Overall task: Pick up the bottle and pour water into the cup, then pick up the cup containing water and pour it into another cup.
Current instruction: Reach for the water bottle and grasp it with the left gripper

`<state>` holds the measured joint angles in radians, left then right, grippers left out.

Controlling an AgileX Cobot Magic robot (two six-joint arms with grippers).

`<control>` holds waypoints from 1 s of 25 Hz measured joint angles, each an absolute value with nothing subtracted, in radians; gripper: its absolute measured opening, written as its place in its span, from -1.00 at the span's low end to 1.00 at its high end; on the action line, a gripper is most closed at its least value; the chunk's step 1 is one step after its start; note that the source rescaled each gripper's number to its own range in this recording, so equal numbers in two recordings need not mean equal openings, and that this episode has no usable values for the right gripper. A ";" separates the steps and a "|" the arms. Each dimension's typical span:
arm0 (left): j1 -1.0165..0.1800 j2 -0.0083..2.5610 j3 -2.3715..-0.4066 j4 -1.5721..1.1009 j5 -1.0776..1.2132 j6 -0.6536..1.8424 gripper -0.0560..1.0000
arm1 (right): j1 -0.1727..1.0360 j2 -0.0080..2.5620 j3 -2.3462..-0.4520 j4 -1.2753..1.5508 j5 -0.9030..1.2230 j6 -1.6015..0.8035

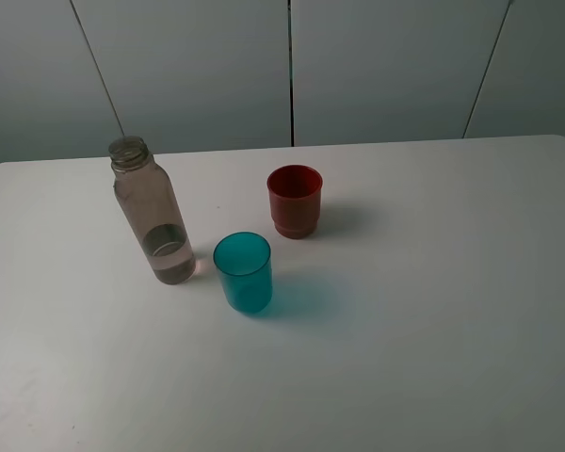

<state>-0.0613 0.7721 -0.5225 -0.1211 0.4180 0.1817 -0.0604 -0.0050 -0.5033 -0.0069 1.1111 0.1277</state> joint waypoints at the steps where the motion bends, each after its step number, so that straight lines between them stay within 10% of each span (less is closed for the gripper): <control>1: -0.074 0.827 -0.509 -0.167 0.369 0.220 1.00 | -0.060 -0.005 -0.503 -0.007 1.111 0.128; 12: -0.303 1.179 -0.333 -0.355 -0.143 0.429 1.00 | -0.060 -0.005 -0.503 -0.007 1.111 0.128; 25: -0.325 1.208 -0.266 -0.031 -0.415 0.011 1.00 | -0.060 -0.005 -0.503 -0.007 1.111 0.128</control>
